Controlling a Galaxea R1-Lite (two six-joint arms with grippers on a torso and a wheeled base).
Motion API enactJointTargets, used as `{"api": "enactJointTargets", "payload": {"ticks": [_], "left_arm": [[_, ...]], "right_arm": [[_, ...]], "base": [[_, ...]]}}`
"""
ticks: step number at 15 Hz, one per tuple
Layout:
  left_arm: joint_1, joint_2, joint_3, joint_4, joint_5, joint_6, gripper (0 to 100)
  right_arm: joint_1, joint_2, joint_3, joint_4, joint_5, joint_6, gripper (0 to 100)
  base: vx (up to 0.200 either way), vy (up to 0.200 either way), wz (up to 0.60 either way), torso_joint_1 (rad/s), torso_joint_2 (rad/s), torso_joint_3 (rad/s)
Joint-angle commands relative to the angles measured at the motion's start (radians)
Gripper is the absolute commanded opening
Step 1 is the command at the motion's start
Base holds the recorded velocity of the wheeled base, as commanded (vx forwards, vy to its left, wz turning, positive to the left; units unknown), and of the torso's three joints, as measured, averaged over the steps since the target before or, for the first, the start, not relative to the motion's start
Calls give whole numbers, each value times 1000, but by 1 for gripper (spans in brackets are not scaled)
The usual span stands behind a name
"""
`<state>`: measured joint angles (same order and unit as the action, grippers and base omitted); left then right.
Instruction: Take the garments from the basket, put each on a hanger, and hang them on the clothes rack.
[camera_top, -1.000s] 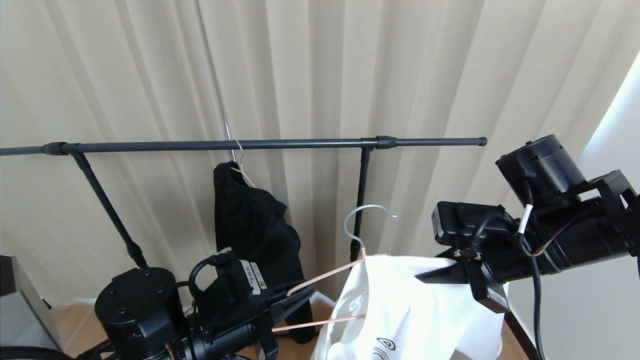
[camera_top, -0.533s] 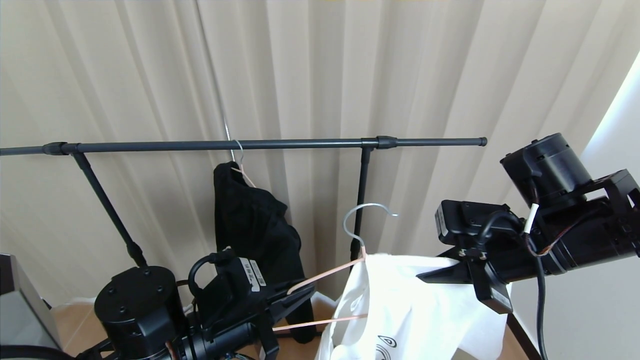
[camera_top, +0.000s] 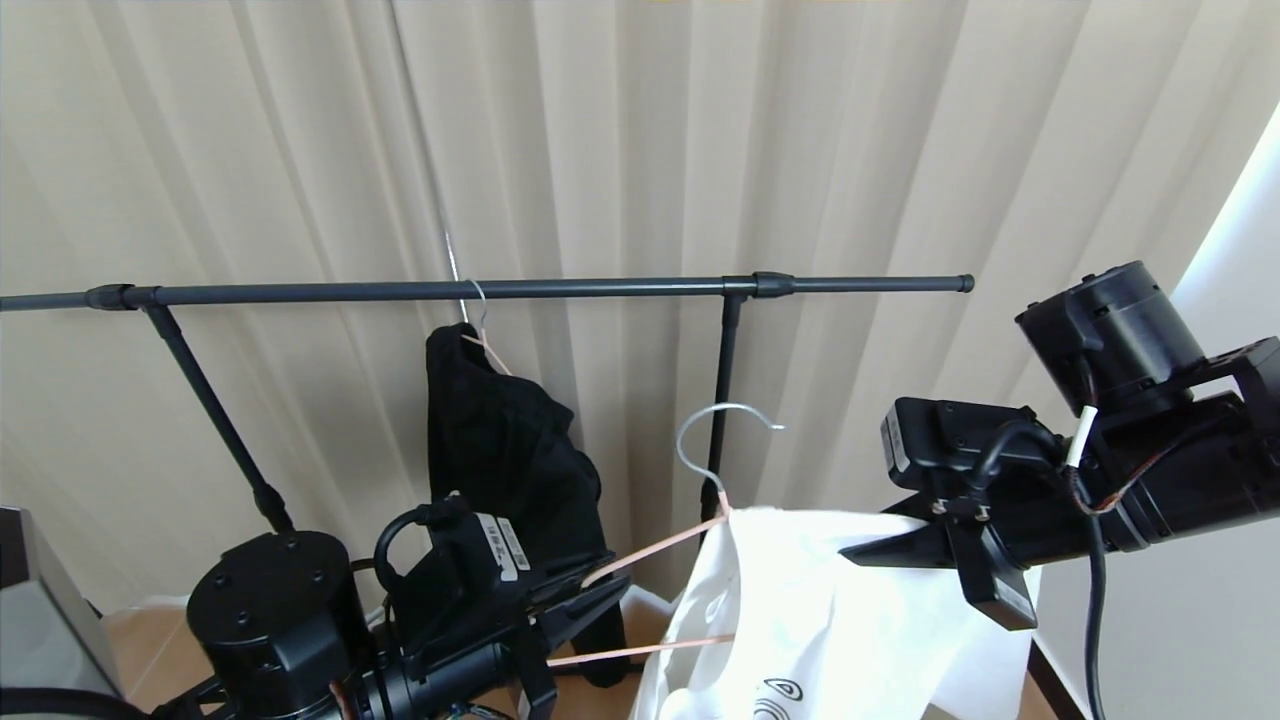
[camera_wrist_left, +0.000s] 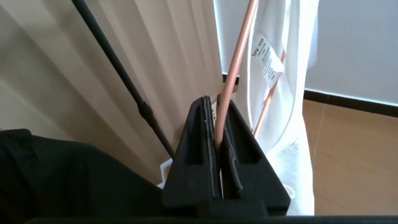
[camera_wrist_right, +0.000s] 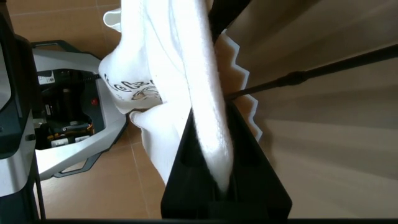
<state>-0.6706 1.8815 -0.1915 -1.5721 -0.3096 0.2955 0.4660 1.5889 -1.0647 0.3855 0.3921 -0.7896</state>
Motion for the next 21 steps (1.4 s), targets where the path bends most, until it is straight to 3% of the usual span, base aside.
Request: {"api": "enactJointTargets", "payload": {"ticks": [1, 5, 8, 11, 12, 15, 16, 18, 21], "left_arm": [[0, 2, -5, 1, 1, -1, 100], [23, -1, -11, 1, 1, -18, 100], [46, -32, -39, 1, 0, -98, 100], [92, -45, -129, 1, 33, -185, 100], [118, -68, -175, 20, 55, -202, 100], [132, -213, -269, 392, 69, -280, 100], [132, -245, -309, 549, 70, -291, 100], [120, -248, -344, 650, 125, -291, 100], [77, -211, -370, 718, 216, -289, 100]], "right_arm": [[0, -12, 8, -1, 2, 0, 0], [0, -40, 29, -1, 2, 1, 0], [-20, -52, 26, -2, -10, 6, 0], [-52, -50, 28, -83, -52, 58, 0], [-52, -47, 32, -139, -76, 119, 0], [-58, -67, 115, -290, -91, 174, 0], [-63, -81, 190, -399, -93, 174, 0], [-64, -83, 292, -563, -113, 178, 0], [-64, -76, 413, -721, -167, 182, 0]], "base": [[0, 0, 0, 0, 0, 0], [0, 0, 0, 0, 0, 0], [0, 0, 0, 0, 0, 0], [0, 0, 0, 0, 0, 0], [0, 0, 0, 0, 0, 0], [0, 0, 0, 0, 0, 0], [0, 0, 0, 0, 0, 0], [0, 0, 0, 0, 0, 0], [0, 0, 0, 0, 0, 0]]}}
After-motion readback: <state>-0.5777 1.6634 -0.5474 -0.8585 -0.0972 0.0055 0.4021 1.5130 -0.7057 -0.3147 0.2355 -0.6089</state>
